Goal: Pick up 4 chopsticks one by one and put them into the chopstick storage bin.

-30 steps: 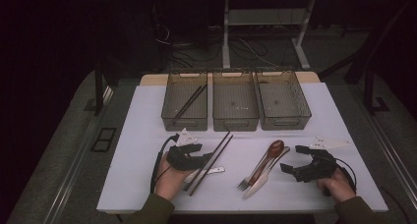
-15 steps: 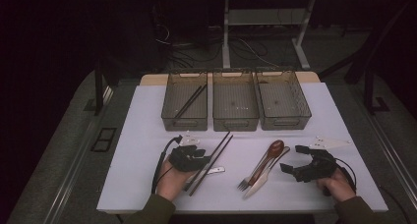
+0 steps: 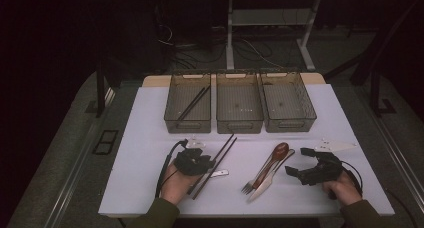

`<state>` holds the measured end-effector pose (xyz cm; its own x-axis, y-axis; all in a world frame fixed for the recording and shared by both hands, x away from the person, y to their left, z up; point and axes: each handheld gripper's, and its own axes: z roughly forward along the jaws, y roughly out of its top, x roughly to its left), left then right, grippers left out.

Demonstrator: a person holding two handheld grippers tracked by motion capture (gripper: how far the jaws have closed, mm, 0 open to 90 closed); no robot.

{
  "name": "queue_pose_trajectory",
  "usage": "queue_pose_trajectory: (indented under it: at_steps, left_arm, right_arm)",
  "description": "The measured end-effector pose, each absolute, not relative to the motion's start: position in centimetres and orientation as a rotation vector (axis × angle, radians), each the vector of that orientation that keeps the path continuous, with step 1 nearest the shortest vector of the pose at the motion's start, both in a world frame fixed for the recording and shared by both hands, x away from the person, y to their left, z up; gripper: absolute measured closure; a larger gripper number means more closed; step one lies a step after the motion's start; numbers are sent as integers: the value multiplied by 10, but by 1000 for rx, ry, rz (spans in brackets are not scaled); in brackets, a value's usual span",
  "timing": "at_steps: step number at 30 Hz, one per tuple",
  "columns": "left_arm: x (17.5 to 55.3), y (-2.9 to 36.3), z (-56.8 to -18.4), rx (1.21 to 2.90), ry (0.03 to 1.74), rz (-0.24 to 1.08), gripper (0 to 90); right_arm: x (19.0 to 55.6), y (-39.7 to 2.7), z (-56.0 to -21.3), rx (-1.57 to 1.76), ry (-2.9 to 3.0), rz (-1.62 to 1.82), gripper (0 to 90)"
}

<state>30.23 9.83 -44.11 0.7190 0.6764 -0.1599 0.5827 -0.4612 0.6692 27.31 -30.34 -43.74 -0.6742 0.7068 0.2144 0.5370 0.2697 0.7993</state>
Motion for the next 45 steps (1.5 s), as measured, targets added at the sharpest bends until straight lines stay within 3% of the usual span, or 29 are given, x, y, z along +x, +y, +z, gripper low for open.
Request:
queue_pose_trajectory:
  at_steps: [45]
  left_arm:
    - [301, 95, -440, 2179, 1029, 174, 805]
  right_arm:
    - [273, -304, -437, 1166, 2345, 1368, 8]
